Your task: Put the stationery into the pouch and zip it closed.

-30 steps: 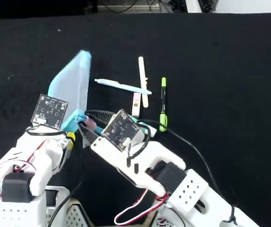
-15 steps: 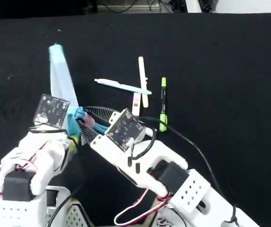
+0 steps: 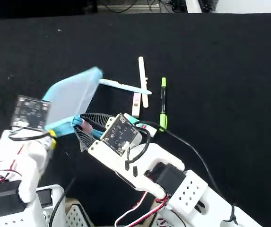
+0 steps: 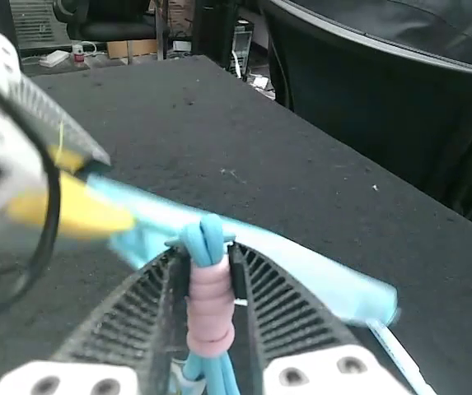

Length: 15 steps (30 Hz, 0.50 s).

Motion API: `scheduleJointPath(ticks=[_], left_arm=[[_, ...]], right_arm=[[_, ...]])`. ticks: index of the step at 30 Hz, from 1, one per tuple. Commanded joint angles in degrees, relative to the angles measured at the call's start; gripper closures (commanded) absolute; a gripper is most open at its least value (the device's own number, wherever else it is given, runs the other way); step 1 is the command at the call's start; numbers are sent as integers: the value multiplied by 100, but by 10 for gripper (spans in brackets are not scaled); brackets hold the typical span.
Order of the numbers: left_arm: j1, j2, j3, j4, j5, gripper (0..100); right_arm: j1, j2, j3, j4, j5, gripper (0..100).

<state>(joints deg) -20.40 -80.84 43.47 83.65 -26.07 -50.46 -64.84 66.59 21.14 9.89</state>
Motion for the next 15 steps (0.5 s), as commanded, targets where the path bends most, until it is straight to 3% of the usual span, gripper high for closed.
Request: scheduleJointPath(ticks=[1,9,15], left_arm=[[-532,9,-374,-422,202,816],[-646,79,-655,-1231,686,816],[-655,369,681,-2040,501,816]], right_arm=[[114,-127,-40,9,-79,987],[114,-127,-40,9,-79,987],[123,-163,-57,9,-79,987]])
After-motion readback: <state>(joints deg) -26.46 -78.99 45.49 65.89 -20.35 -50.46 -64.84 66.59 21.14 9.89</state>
